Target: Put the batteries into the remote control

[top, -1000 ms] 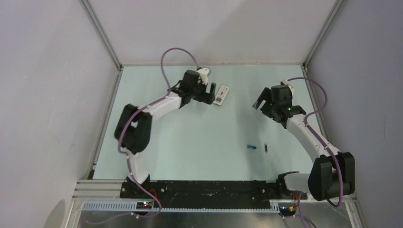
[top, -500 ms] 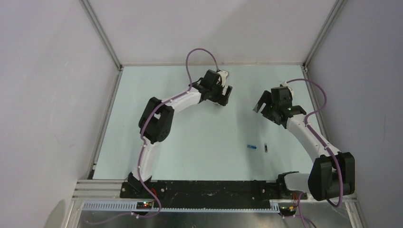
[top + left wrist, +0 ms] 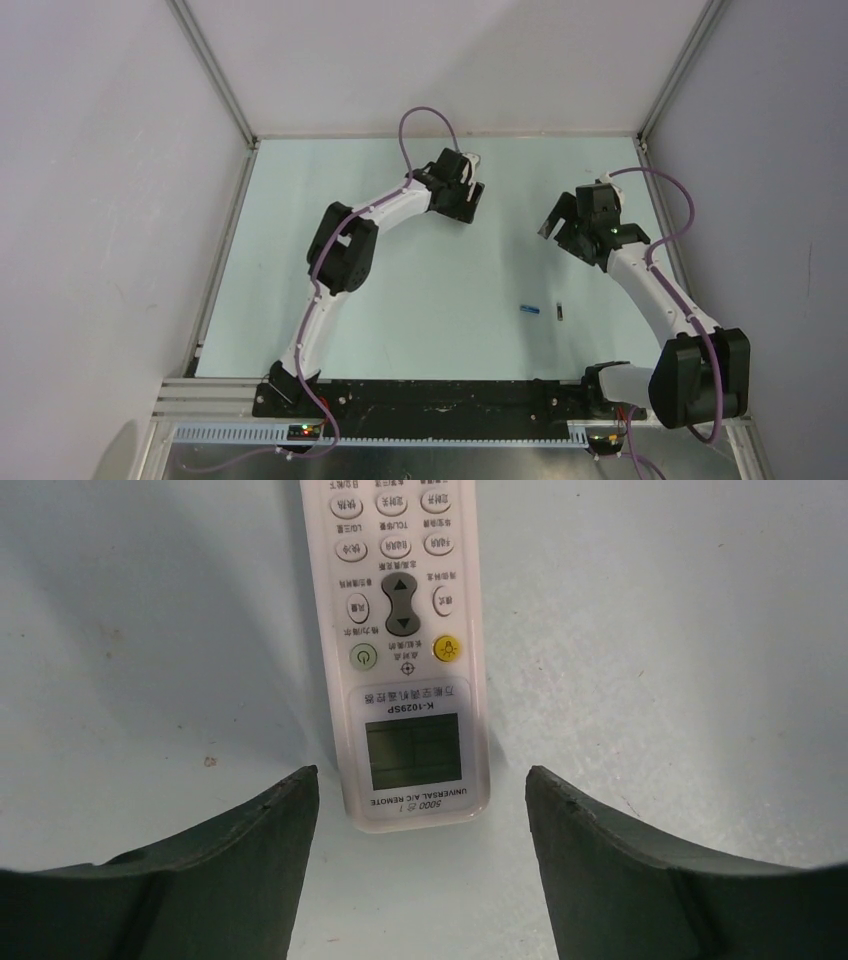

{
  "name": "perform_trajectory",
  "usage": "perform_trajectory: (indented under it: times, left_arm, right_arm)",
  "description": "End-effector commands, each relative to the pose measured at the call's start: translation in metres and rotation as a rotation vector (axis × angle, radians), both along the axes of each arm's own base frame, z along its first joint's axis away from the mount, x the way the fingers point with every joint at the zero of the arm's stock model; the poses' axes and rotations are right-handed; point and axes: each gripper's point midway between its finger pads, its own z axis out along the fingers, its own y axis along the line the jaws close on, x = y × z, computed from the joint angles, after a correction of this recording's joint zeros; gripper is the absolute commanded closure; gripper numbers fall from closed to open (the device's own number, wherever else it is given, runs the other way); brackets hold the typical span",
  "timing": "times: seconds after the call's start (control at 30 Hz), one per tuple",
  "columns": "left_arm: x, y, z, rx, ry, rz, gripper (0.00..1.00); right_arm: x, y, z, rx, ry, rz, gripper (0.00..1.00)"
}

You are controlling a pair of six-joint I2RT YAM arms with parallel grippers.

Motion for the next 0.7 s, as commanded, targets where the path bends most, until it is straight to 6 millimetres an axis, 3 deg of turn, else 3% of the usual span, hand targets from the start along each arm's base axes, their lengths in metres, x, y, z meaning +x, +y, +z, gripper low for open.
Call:
perform_trajectory:
  times: [0.0, 0.23, 0.33, 0.57, 0.67]
  left_arm:
    - [0.001, -0.006, 0.008, -0.015, 0.019, 0.015, 0.21]
    - [0.005, -0.009, 0.008, -0.017, 0.025, 0.030, 0.22]
    - [0.010, -0.001, 0.008, 0.029, 0.001, 0.062, 0.26]
    - [0.010, -0.002, 0.009, 0.069, -0.015, 0.066, 0.28]
    - [0.009, -0.003, 0.009, 0.076, -0.019, 0.063, 0.34]
  right_arm:
    - [-0.003, -0.005, 0.010, -0.010, -0.027, -0.017, 0.10]
    - [-0.007, -0.008, 0.013, -0.017, -0.027, -0.030, 0.10]
    - [-0.008, -0.009, 0.015, -0.018, -0.030, -0.036, 0.11]
    - [-0.012, -0.009, 0.018, -0.017, -0.036, -0.042, 0.11]
    - [-0.013, -0.009, 0.021, -0.014, -0.041, -0.042, 0.11]
